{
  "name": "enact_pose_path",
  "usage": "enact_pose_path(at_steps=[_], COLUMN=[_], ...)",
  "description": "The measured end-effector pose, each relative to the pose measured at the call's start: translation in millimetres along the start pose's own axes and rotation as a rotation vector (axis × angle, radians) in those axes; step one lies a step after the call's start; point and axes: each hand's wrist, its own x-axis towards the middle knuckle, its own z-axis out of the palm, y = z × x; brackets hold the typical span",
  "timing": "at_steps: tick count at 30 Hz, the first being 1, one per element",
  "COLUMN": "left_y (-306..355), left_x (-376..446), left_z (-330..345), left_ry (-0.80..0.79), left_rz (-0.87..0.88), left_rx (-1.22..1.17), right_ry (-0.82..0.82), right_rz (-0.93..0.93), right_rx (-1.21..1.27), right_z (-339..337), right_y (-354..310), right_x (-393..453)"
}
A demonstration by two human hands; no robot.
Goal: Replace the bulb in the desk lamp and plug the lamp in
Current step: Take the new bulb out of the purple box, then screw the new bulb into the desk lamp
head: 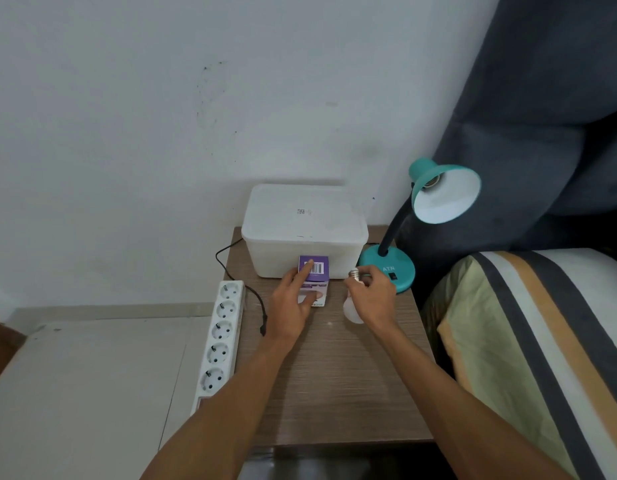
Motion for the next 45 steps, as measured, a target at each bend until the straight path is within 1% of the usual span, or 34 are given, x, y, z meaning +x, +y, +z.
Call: enact_pose_path(at_steps=[7,13,15,18,21,24,27,29,32,36,38,41,45], left_y=[3.0,11.1,18.9,36.6,62.3,94.6,123.9,139.9,157.9,172.7,176.8,178.5,178.4], left_x=[-0.1,-6.5,-8.6,-6.6,9.5,35.9,66.9,88.2,120.0,152.3,162.0,169.9,172.5], left_z=[-2.4,-6.5,-9.1,-10.3,-3.8,9.1,24.6,35.5,50.1,59.6,61.9,66.2,69.2], left_ry=[-0.046,-0.072,-0.043,0.054,0.079,0.040,-0.052,-0.111,-0.180,-0.262,-0.283,-0.297,-0.293], left_rz=[-0.026,-0.006,0.009,0.144,0.346,0.476,0.576,0.604,0.624,0.678,0.701,0.708,0.718], left_rx=[0.062,0.095,0.120,0.201,0.231,0.180,0.203,0.222,0.250,0.224,0.214,0.198,0.155], right_ry=[0.013,0.052,0.052,0.084,0.124,0.218,0.331,0.342,0.309,0.188,0.153,0.157,0.218], right_rz=[-0.020,0.107,0.115,0.019,-0.045,-0.147,-0.219,-0.230,-0.243,-0.273,-0.272,-0.260,-0.274], right_rx=[-0.001,0.044,0.100,0.104,0.122,0.156,0.174,0.149,0.095,-0.026,-0.081,-0.109,-0.283], right_z=[-5.9,-20.8,-34.0,-59.6,-86.4,-112.0,-133.3,-145.3,-157.6,-164.5,-163.4,-158.4,-150.7], right_y=[2.5,-7.7,-14.4,-24.1,-35.7,-42.8,-45.9,-48.2,-49.7,-54.3,-56.6,-58.0,-57.6], right_x=[-5.0,-7.1,-5.8,-2.6,4.8,14.0,28.5,41.8,61.7,76.4,81.4,86.7,92.2])
